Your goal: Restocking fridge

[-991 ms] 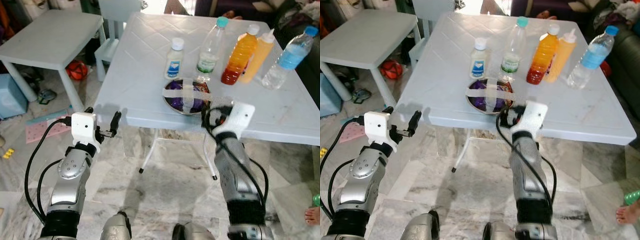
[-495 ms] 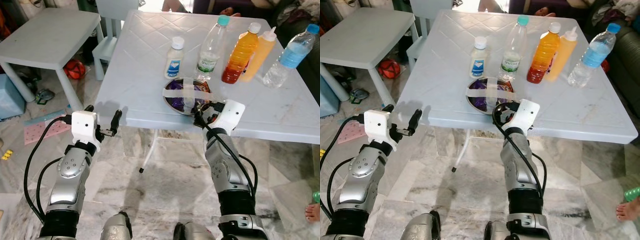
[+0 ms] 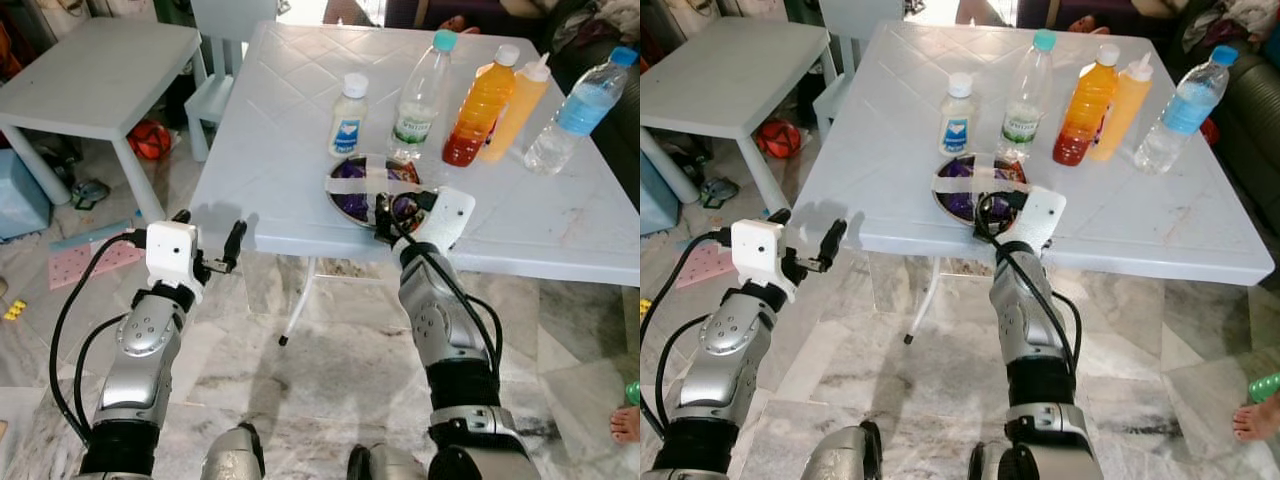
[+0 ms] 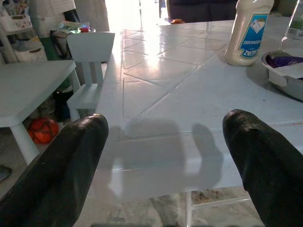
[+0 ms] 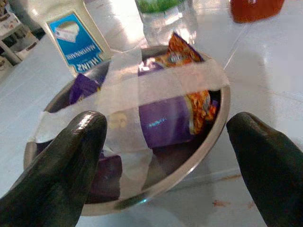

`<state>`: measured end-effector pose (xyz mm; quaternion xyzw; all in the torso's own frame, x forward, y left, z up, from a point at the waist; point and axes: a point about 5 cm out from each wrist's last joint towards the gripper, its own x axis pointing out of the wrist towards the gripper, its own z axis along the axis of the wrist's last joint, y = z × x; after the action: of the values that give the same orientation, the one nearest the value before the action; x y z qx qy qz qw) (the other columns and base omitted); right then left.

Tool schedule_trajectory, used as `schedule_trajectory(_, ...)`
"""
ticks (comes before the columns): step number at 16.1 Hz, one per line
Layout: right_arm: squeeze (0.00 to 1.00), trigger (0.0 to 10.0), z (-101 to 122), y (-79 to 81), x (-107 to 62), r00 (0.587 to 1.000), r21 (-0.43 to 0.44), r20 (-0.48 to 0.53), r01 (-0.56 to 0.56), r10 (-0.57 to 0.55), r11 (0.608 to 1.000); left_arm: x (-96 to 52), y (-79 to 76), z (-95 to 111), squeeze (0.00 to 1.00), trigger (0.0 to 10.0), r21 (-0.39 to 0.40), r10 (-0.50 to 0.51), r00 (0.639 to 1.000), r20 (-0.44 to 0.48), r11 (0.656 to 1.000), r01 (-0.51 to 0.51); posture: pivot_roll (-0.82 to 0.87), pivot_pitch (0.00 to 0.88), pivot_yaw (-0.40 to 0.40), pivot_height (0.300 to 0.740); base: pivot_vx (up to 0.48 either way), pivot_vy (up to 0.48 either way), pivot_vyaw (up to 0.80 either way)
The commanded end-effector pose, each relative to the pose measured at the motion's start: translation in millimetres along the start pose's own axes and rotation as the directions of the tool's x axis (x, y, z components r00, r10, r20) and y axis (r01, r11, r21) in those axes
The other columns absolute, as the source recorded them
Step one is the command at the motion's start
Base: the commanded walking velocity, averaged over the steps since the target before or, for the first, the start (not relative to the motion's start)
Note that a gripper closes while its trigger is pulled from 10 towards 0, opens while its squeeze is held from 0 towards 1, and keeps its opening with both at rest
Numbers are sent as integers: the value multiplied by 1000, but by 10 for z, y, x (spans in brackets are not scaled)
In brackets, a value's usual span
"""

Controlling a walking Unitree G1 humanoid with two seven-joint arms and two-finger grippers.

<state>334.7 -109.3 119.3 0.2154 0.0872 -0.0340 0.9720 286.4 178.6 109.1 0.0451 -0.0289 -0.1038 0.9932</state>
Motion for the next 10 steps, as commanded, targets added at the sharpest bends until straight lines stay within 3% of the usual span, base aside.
schedule_trajectory(1, 0, 10000, -7, 129, 28, 1000, 63, -27, -7, 9, 998, 9, -13, 27, 0, 10000, 9, -16, 1000, 2, 1000, 16, 33, 97, -45, 740, 0, 0, 0)
schedule_trajectory(5, 0, 10000, -79, 180, 26, 997, 104, -72, 1, 6, 995, 13, -12, 32, 0, 10000, 10, -17, 1000, 2, 1000, 17, 35, 98, -44, 740, 0, 0, 0)
schedule_trajectory(6, 0, 9412, -98, 184, 25, 997, 123, -81, 2, 8, 992, 15, -12, 34, 0, 10000, 11, -18, 1000, 3, 1000, 18, 35, 99, -43, 740, 0, 0, 0)
schedule_trajectory(7, 0, 6314, -108, 187, 27, 996, 139, -88, 0, 12, 990, 17, -12, 36, 0, 10000, 11, -19, 1000, 3, 1000, 19, 36, 100, -41, 740, 0, 0, 0)
schedule_trajectory(8, 0, 0, -118, 200, 34, 994, 165, -102, -7, 24, 986, 18, -13, 37, 0, 10000, 12, -20, 1000, 3, 1000, 20, 37, 101, -42, 740, 0, 0, 0)
schedule_trajectory(10, 0, 0, -96, 205, 69, 992, 204, -120, -6, 31, 979, 22, -16, 37, 0, 10000, 13, -22, 1000, 3, 1000, 22, 37, 100, -42, 740, 0, 0, 0)
